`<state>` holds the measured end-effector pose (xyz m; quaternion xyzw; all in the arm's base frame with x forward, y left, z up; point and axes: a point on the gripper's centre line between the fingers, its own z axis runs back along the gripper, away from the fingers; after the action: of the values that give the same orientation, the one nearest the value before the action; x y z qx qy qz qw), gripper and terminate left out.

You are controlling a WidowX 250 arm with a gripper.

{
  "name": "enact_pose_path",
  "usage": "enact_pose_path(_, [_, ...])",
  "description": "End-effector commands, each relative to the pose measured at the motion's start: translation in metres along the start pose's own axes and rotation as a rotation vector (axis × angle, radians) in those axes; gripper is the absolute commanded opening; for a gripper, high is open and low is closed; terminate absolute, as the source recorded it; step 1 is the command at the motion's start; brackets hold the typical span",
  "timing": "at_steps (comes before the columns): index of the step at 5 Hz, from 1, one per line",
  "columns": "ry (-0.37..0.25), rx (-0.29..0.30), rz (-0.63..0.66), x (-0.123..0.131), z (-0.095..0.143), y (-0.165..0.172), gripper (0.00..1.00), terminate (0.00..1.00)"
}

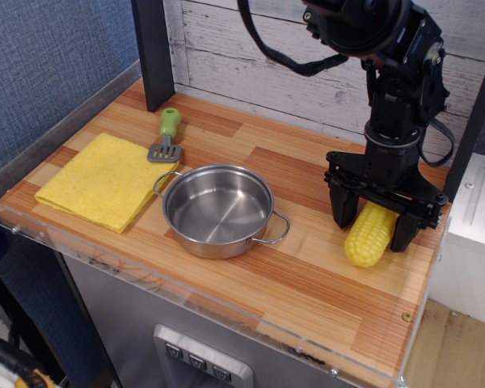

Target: Place the yellow vegetable on the right center edge of the table with the silver bowl to the left of it.

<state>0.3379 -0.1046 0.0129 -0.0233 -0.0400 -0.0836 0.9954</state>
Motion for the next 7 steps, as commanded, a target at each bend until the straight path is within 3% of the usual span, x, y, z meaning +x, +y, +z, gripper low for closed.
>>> enact_pose_path(1, [-0.120,-0.036,0.024,0.011,0.061,0.012,1.00,0.00])
enact_pose_path(3, [-0.218,-0.040,0.027,0.013,0.132,0.023,1.00,0.00])
enact_pose_path(5, [-0.279,-0.016,0.109,0.005,0.166,0.045,1.00,0.00])
enact_pose_path(7, [-0.301,-0.012,0.142,0.001,0.177,0.055,1.00,0.00])
